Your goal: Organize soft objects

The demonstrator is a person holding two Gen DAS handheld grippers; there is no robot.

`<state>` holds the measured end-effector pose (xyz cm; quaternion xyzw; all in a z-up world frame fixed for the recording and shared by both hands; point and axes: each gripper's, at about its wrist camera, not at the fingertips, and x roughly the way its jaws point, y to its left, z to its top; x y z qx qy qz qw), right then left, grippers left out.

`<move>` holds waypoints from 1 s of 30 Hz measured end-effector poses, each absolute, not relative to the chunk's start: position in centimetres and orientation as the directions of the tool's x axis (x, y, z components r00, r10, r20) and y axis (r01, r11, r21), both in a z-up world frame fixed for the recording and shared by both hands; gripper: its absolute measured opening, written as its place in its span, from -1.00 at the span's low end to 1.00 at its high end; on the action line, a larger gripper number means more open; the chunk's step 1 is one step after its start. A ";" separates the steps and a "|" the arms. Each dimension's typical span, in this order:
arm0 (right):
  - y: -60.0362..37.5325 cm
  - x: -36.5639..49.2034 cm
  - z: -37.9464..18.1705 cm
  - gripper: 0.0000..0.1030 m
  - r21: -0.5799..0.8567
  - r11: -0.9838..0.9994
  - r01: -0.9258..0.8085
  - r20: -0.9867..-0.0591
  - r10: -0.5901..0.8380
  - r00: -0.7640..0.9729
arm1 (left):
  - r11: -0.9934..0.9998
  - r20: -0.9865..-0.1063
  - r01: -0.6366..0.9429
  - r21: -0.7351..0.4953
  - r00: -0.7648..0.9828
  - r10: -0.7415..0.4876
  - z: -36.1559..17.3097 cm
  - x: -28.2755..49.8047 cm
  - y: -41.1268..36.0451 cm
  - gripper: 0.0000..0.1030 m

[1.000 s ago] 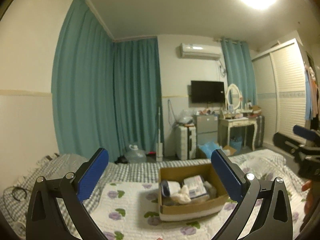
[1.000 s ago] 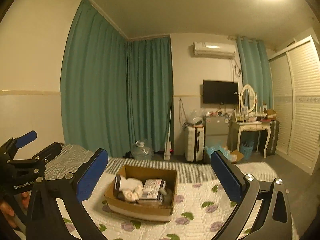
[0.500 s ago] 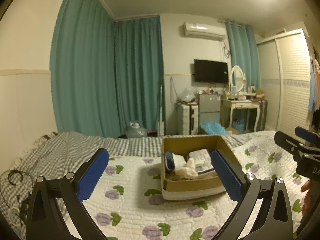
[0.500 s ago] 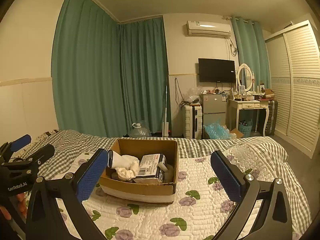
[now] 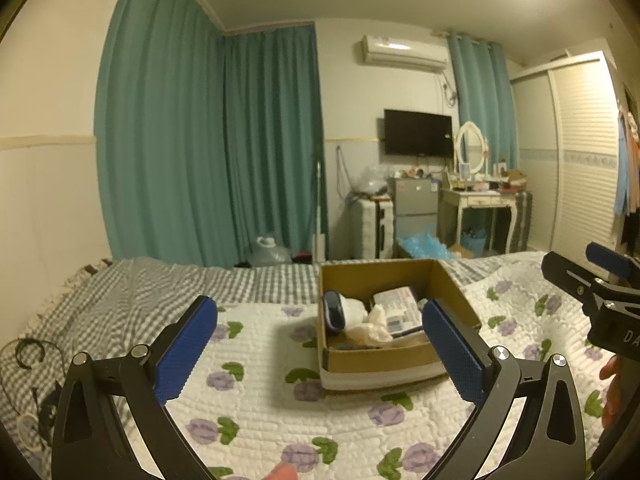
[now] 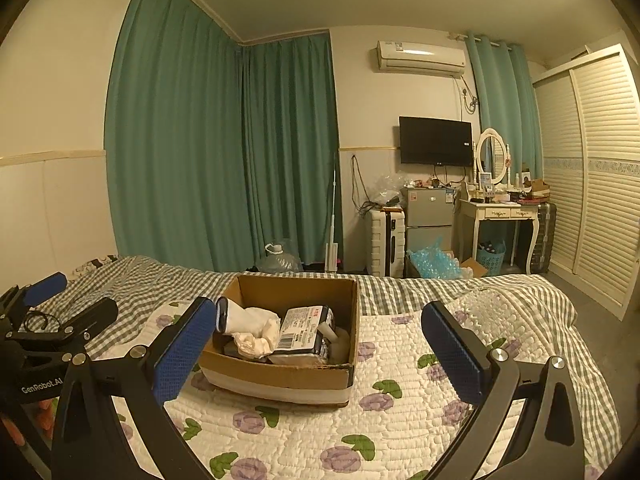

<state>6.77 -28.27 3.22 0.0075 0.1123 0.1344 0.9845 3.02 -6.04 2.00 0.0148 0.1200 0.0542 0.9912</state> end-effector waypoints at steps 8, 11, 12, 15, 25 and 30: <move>-27.9 6.5 3.1 1.00 0.032 0.963 -0.267 -0.215 0.267 0.939 | 0.995 -0.242 -0.097 0.040 0.965 0.103 2.0 3.0 -6.0 1.00; -27.7 6.5 3.1 1.00 0.033 0.963 -0.269 -0.221 0.270 0.937 | 0.994 -0.239 -0.103 0.043 0.965 0.110 2.0 3.0 -6.0 1.00; -27.7 6.5 3.0 1.00 0.032 0.962 -0.269 -0.222 0.270 0.937 | 0.994 -0.239 -0.104 0.043 0.965 0.111 2.0 3.0 -6.0 1.00; -27.5 6.7 2.9 1.00 0.029 0.962 -0.270 -0.227 0.269 0.936 | 0.993 -0.240 -0.107 0.043 0.964 0.114 2.0 2.9 -6.0 1.00; -27.1 7.1 2.6 1.00 0.023 0.964 -0.266 -0.248 0.263 0.932 | 0.991 -0.234 -0.121 0.048 0.964 0.129 1.9 2.9 -5.9 1.00; -27.0 7.1 2.5 1.00 0.024 0.963 -0.268 -0.252 0.265 0.931 | 0.990 -0.226 -0.129 0.059 0.964 0.139 1.9 2.9 -6.0 1.00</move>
